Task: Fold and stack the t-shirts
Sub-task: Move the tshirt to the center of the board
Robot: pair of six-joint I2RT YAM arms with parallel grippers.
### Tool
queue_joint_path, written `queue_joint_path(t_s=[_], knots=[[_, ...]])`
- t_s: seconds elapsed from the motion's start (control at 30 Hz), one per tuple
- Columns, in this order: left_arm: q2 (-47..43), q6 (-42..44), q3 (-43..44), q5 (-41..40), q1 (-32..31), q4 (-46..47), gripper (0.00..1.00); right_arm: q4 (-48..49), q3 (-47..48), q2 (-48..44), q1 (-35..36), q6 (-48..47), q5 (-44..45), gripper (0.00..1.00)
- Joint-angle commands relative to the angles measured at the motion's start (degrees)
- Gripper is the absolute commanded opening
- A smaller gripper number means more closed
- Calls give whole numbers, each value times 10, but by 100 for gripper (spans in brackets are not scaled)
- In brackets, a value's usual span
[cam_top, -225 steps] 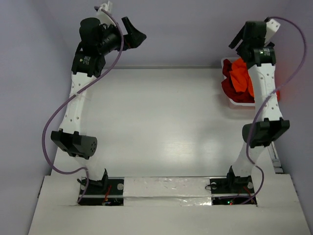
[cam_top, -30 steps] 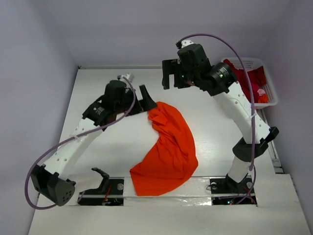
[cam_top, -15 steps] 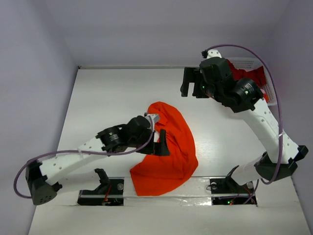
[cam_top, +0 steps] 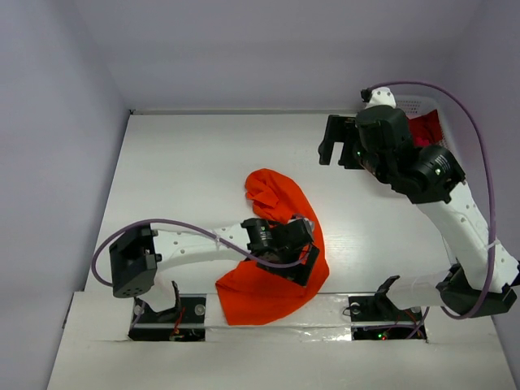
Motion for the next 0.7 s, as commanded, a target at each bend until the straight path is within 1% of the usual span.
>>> queue_joint_path(t_s=[0.0, 0.13, 0.2, 0.23, 0.27, 0.3, 0.37, 0.4, 0.43, 0.47, 0.5, 0.57, 0.67], knots=[[2, -29, 24, -36, 2, -28, 99, 19, -11, -28, 1, -9, 35, 100], [-1, -63, -15, -24, 2, 15, 99, 23, -24, -44, 1, -13, 41, 100], [15, -72, -10, -37, 2, 3, 99, 26, -33, -53, 1, -13, 40, 100], [25, -72, 5, -42, 2, -6, 99, 27, -36, -55, 1, -13, 38, 100], [50, -72, 14, -67, 2, -18, 98, 27, -39, -57, 1, -13, 37, 100], [63, -70, 21, -73, 2, -34, 96, 28, -43, -59, 1, -13, 37, 100], [97, -69, 39, -90, -3, -45, 88, 26, -46, -64, 1, -13, 36, 100], [108, -70, 47, -96, -11, -52, 87, 26, -47, -65, 1, -13, 32, 100], [139, -70, 86, -113, -23, -69, 89, 22, -46, -70, 1, -15, 27, 100], [140, -72, 87, -121, -23, -82, 89, 22, -46, -70, 1, -15, 27, 100], [153, -73, 121, -134, -38, -98, 92, 20, -46, -71, 1, -16, 28, 100], [184, -73, 146, -147, -51, -130, 92, 19, -48, -77, 1, -22, 28, 100], [193, -86, 158, -141, -66, -129, 89, 20, -57, -84, 1, -30, 30, 100]])
